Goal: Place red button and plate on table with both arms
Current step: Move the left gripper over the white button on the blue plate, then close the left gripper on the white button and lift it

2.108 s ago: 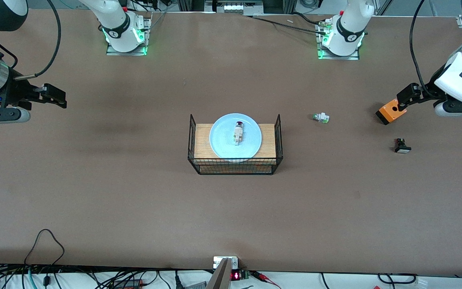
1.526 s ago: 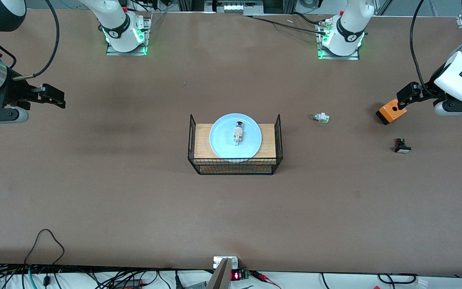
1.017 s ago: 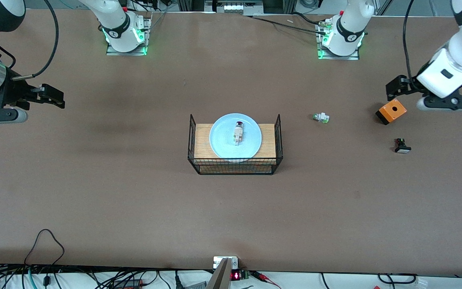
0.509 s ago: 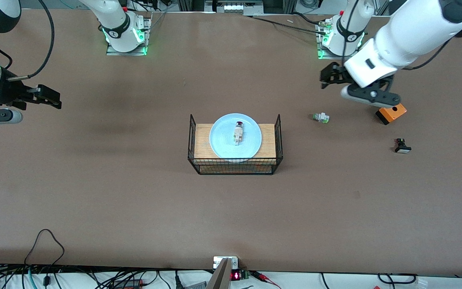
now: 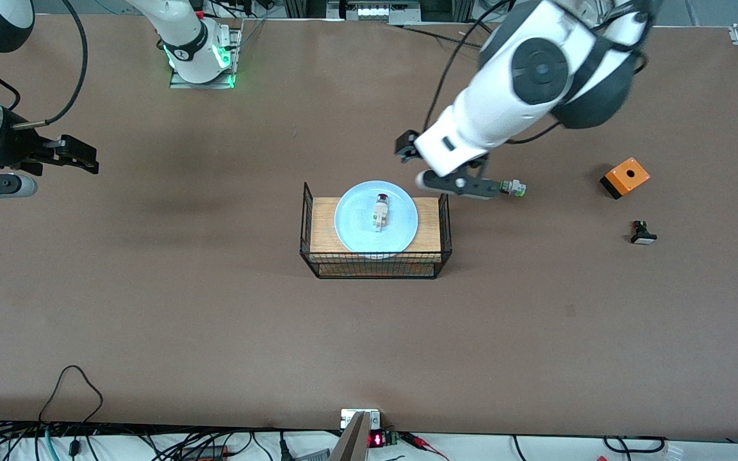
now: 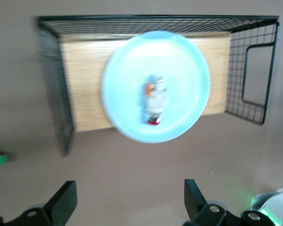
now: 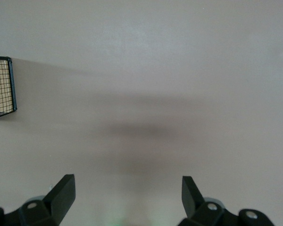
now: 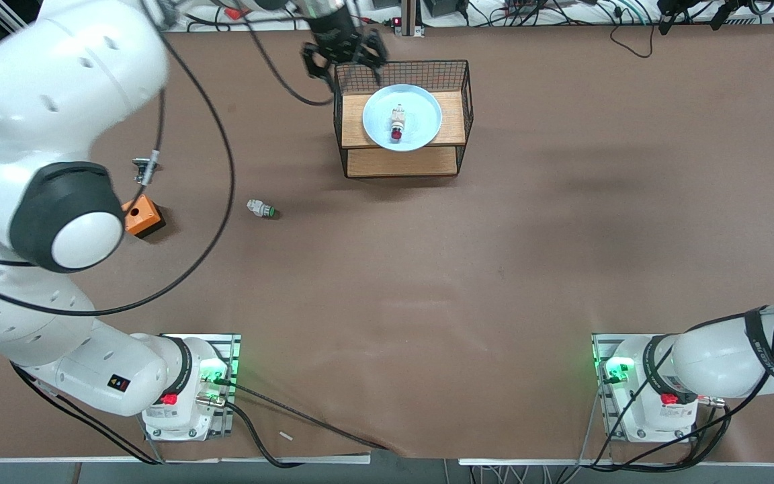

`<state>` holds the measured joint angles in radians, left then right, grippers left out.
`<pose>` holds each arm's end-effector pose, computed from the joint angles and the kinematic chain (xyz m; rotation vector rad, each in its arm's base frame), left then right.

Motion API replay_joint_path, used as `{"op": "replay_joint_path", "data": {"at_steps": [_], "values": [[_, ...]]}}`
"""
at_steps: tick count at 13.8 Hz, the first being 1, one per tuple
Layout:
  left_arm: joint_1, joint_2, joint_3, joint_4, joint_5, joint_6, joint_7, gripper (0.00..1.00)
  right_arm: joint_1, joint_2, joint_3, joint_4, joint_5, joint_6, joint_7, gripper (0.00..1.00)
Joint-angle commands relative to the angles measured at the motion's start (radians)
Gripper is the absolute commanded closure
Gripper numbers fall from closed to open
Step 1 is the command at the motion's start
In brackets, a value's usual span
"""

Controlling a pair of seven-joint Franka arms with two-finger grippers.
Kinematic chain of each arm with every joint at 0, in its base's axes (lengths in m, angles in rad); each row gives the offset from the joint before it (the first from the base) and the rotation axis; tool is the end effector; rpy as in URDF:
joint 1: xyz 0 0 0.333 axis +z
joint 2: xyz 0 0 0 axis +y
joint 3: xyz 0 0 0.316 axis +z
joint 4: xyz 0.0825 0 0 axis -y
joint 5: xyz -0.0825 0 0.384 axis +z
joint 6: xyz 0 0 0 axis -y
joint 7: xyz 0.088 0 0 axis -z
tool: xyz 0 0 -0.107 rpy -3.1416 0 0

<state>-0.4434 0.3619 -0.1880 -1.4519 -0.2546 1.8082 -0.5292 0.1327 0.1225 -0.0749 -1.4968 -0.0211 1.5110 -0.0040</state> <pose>0.5382 -0.3971 0.4871 2.8685 -0.0428 -0.2485 0.5829 0.0340 0.5847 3.1025 0.0958 -0.1664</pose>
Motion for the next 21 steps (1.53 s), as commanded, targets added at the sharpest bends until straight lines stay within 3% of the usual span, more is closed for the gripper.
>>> {"op": "replay_joint_path", "data": {"at_steps": [1,3,7,10,14,15,17,19,21], "values": [[-0.064,0.075,0.012,0.050,0.044,0.069,-0.095,0.00,0.002,0.008,0.004,0.017,0.000,0.003,-0.002,0.00],[-0.096,0.123,0.012,0.048,0.096,0.155,-0.116,0.00,0.002,0.009,0.006,0.017,0.000,0.023,-0.002,0.00],[-0.118,0.179,0.012,0.048,0.225,0.206,-0.178,0.00,-0.001,0.058,0.004,0.015,-0.039,0.060,0.005,0.00],[-0.118,0.227,0.015,0.045,0.238,0.312,-0.214,0.00,0.008,0.057,0.009,0.017,-0.040,0.057,0.006,0.00],[-0.121,0.256,0.013,0.045,0.310,0.332,-0.233,0.01,0.025,0.052,0.010,0.017,-0.040,0.048,0.002,0.00],[-0.121,0.256,0.013,0.044,0.311,0.332,-0.232,0.14,0.025,0.052,0.010,0.017,-0.043,0.044,0.002,0.00],[-0.123,0.256,0.012,0.042,0.311,0.330,-0.233,0.56,0.013,0.054,0.004,0.017,-0.039,0.055,0.008,0.00],[-0.123,0.255,0.012,0.041,0.311,0.324,-0.233,0.75,0.010,0.054,0.003,0.017,-0.042,0.058,0.010,0.00],[-0.121,0.239,0.010,0.044,0.310,0.307,-0.235,0.84,0.010,0.055,0.001,0.017,-0.040,0.060,0.010,0.00]]}}
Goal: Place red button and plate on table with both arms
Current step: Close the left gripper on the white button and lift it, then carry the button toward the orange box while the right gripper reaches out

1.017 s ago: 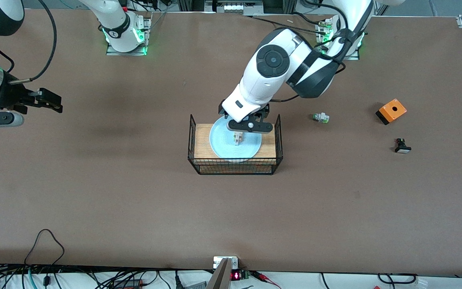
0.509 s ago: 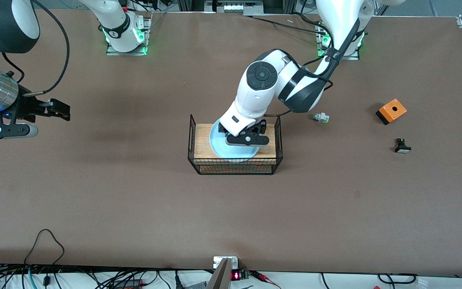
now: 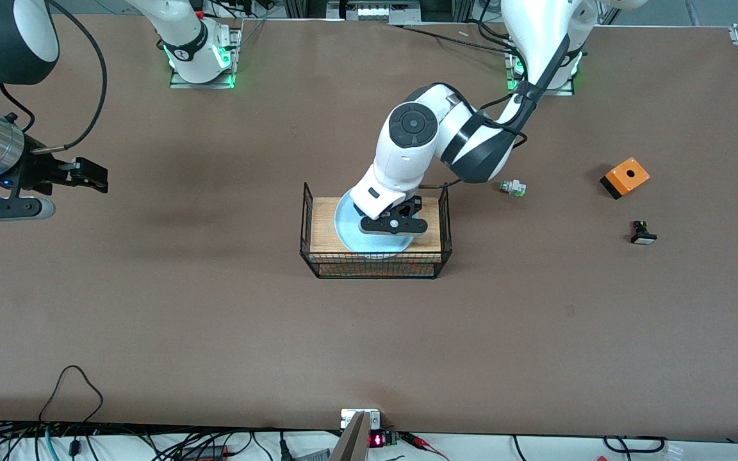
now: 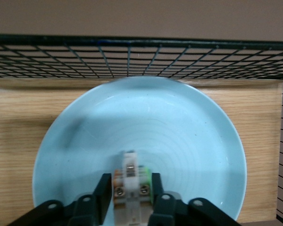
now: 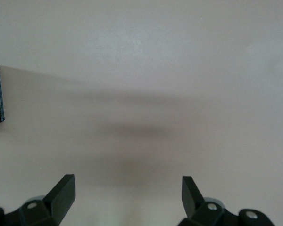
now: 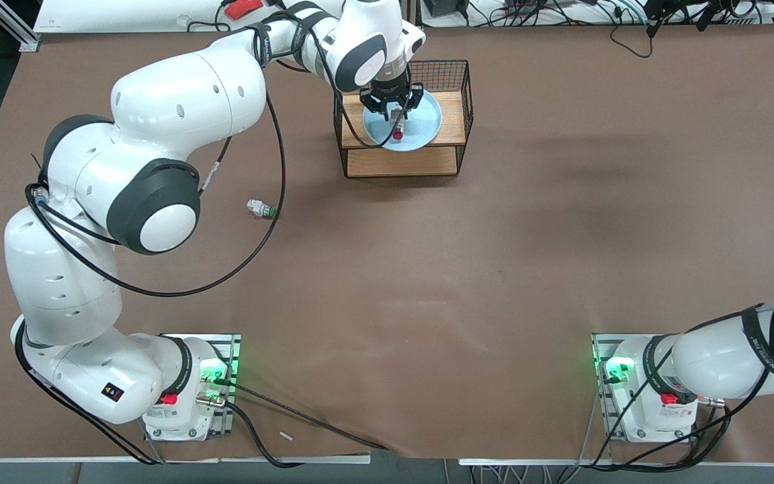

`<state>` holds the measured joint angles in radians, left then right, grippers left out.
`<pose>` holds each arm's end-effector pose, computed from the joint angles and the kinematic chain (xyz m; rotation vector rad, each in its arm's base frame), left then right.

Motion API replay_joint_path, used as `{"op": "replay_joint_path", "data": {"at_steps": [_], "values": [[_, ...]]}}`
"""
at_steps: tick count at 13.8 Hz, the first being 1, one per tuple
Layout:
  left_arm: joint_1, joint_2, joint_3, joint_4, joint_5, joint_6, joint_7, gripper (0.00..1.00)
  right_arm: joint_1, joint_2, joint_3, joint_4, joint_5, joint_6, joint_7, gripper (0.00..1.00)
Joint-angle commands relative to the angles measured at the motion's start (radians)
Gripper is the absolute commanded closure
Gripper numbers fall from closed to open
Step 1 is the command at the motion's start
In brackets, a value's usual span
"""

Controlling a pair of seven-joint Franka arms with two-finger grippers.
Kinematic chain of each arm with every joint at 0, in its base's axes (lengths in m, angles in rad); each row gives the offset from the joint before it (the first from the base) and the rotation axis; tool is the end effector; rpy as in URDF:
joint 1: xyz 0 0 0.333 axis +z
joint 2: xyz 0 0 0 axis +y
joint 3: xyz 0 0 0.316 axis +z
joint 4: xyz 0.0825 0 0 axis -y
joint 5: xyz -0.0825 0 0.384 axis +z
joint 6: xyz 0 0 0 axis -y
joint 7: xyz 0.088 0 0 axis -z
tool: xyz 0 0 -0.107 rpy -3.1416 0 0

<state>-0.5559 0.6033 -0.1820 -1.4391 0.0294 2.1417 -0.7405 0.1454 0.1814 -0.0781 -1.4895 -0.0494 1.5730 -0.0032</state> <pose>0.5536 -0.4679 0.3531 3.0119 0.0379 0.0447 0.6042 0.0394 0.5581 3.0695 0.1130 -0.1464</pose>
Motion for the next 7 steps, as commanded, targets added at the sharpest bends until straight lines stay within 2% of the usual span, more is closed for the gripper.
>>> {"op": "replay_joint_path", "data": {"at_steps": [1,5,7], "values": [[-0.007,-0.025,0.004,0.040,0.021,-0.070,-0.023,0.84,-0.001,-0.003,0.006,0.009,-0.012,-0.002,0.011,0.00],[0.011,-0.126,0.006,0.126,0.006,-0.309,-0.020,0.84,0.005,-0.003,0.007,0.009,-0.001,0.025,0.014,0.00],[0.068,-0.157,0.012,0.163,0.018,-0.438,-0.007,0.84,0.011,-0.003,0.012,0.009,0.000,0.025,0.057,0.00]]}}
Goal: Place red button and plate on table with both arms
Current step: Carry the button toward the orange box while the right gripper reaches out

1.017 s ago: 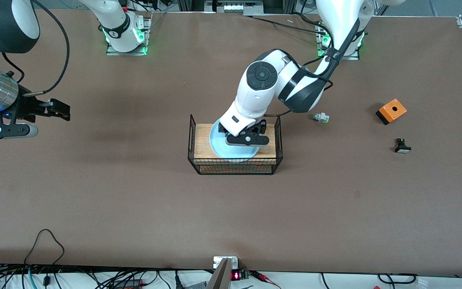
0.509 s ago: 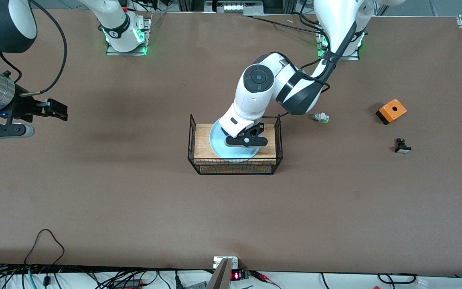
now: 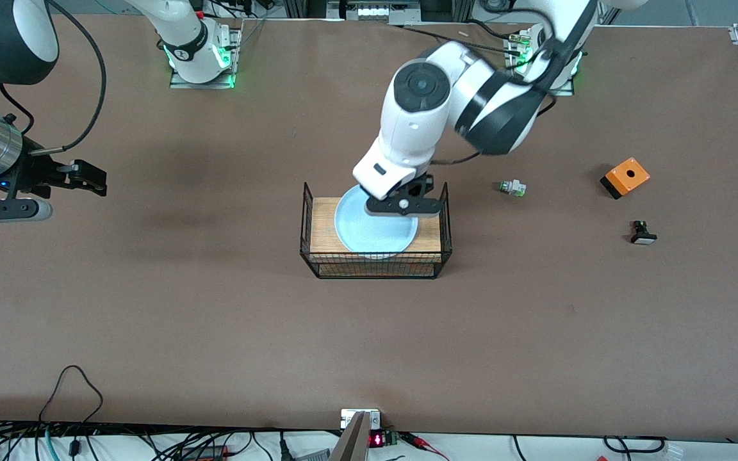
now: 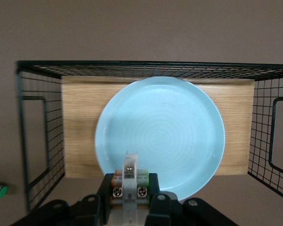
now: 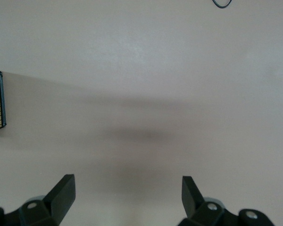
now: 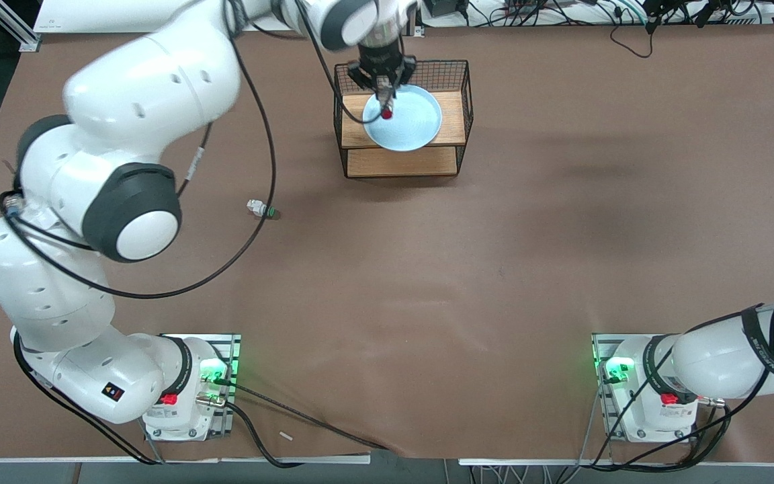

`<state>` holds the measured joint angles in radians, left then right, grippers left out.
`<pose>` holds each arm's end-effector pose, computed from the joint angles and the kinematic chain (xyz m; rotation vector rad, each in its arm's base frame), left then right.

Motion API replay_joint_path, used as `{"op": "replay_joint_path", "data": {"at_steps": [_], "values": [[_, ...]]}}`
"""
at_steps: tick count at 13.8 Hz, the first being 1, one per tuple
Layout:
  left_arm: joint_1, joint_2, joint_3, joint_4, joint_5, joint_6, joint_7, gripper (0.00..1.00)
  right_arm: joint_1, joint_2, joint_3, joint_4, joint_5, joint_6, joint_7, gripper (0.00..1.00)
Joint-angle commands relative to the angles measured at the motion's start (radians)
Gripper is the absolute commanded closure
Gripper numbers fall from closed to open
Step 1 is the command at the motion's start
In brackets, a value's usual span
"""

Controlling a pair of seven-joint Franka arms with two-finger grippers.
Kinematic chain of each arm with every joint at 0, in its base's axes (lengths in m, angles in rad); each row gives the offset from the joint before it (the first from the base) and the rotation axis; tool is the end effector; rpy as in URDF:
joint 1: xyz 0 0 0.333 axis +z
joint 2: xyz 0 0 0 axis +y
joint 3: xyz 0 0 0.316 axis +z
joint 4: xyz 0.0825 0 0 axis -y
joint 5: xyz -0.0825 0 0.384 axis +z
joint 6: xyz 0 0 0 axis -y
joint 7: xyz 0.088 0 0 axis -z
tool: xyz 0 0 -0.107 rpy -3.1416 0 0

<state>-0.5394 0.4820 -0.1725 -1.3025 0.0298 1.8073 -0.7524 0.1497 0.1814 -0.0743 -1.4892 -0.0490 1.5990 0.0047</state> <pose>0.5489 -0.4377 0.4727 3.0832 0.0839 -0.0179 0.6069 0.0445 0.5602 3.0725 0.1146 -0.1054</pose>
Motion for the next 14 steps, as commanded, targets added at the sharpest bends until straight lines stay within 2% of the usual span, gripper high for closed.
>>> {"op": "replay_joint_path", "data": {"at_steps": [1,3,6,8,11,12,14], "values": [[0.103,-0.052,-0.004,0.026,0.018,-0.150,0.031,0.84,0.007,-0.002,0.010,0.009,0.026,-0.001,0.145,0.00],[0.214,-0.069,-0.004,0.026,0.009,-0.206,0.189,0.83,0.025,0.003,0.010,0.009,0.110,-0.001,0.327,0.00],[0.363,-0.069,-0.002,0.010,0.009,-0.273,0.428,0.83,0.100,0.006,0.008,0.007,0.112,0.001,0.422,0.00],[0.444,-0.056,-0.001,-0.015,0.013,-0.289,0.510,0.83,0.151,0.007,0.005,0.007,0.112,0.010,0.498,0.00],[0.559,0.031,-0.001,-0.066,0.021,-0.244,0.565,0.83,0.264,0.009,0.005,0.007,0.110,0.050,0.682,0.00],[0.572,0.045,-0.001,-0.119,0.022,-0.211,0.571,0.83,0.289,0.010,0.007,0.007,0.112,0.058,0.727,0.00],[0.581,0.046,0.004,-0.239,0.025,-0.055,0.573,0.83,0.324,0.012,0.010,0.001,0.118,0.065,0.819,0.00]]}}
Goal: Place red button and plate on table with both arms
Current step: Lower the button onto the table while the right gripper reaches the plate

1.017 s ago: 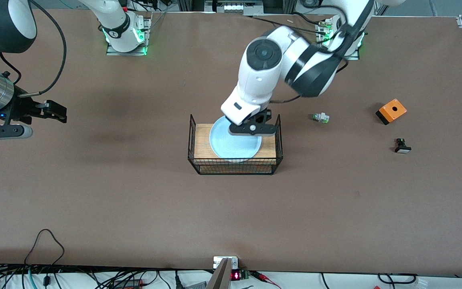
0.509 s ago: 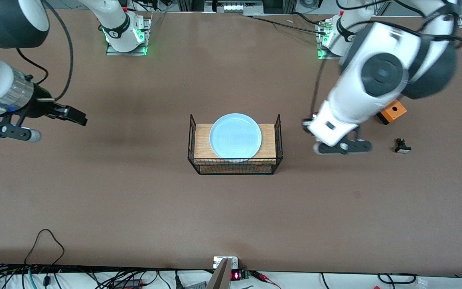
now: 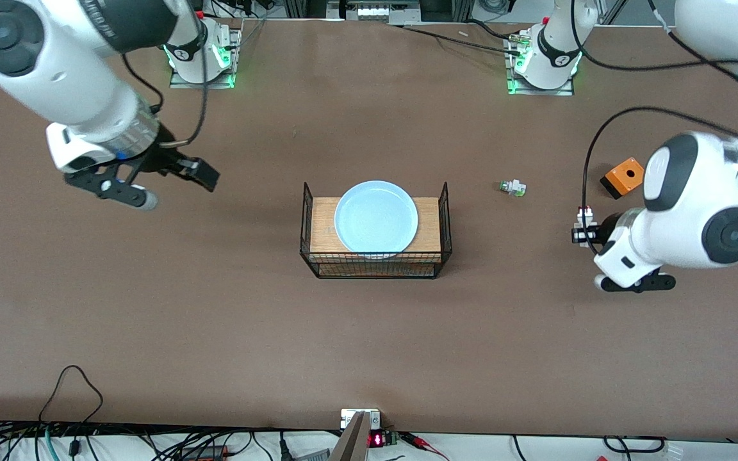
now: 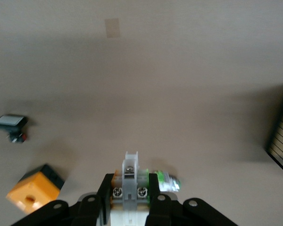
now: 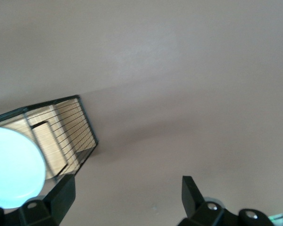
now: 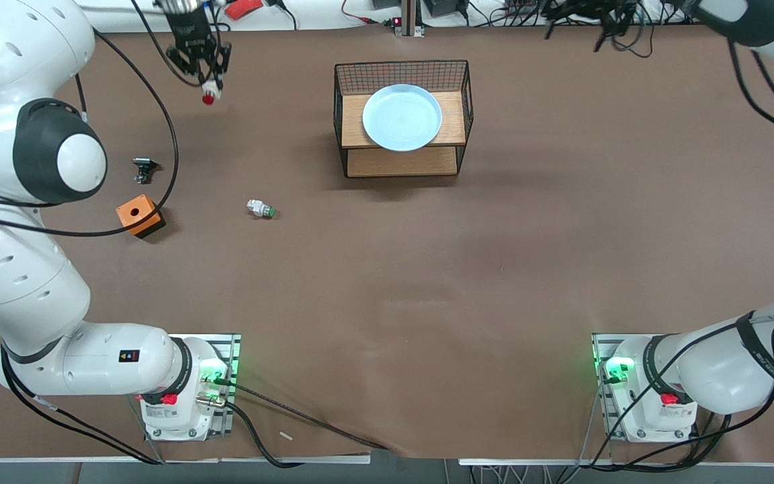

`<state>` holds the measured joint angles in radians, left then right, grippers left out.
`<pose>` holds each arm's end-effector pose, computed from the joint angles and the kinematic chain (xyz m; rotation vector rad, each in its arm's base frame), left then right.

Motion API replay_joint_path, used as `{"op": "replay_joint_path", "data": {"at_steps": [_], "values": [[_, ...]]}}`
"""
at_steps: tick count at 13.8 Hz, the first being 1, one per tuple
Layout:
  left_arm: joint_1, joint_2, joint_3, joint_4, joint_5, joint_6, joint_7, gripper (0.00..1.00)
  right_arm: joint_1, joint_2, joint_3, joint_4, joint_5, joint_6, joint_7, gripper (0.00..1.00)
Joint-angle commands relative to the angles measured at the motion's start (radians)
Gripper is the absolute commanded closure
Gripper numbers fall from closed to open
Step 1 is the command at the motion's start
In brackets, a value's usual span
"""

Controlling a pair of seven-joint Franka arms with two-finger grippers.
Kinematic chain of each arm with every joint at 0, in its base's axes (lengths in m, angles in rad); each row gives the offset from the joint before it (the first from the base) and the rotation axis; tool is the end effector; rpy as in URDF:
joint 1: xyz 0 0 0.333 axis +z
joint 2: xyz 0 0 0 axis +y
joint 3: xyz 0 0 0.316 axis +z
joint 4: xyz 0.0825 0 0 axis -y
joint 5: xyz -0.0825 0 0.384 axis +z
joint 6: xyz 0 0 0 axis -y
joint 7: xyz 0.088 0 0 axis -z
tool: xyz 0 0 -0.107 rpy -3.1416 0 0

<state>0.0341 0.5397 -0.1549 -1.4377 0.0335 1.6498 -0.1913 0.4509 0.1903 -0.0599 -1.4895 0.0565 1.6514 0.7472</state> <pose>0.6645 -0.0606 0.3592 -3.0972 -0.1104 0.5081 0.5665 0.2431 0.5588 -3.0674 0.5592 0.0746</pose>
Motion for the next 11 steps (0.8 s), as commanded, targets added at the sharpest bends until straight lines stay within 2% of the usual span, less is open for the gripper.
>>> {"op": "replay_joint_path", "data": {"at_steps": [1,3,6,7,9,11], "values": [[0.024,-0.009,-0.014,-0.156,0.022,0.181,0.013,0.83,0.025,0.002,-0.001,-0.006,0.014,0.043,0.107,0.00],[0.026,0.040,-0.014,-0.231,0.022,0.309,0.013,0.82,0.041,0.000,0.012,-0.018,0.034,0.070,0.191,0.00],[0.041,0.092,-0.014,-0.241,0.022,0.366,0.041,0.82,0.074,-0.003,0.017,-0.058,0.051,0.106,0.309,0.00],[0.047,0.118,-0.014,-0.244,0.022,0.405,0.055,0.82,0.074,-0.005,0.053,-0.080,0.051,0.137,0.342,0.00],[0.047,0.131,-0.012,-0.244,0.022,0.413,0.055,0.80,0.074,-0.005,0.074,-0.121,0.051,0.207,0.350,0.00],[0.046,0.135,-0.014,-0.244,0.022,0.413,0.055,0.59,0.103,0.003,0.080,-0.132,0.049,0.222,0.365,0.00]]}}
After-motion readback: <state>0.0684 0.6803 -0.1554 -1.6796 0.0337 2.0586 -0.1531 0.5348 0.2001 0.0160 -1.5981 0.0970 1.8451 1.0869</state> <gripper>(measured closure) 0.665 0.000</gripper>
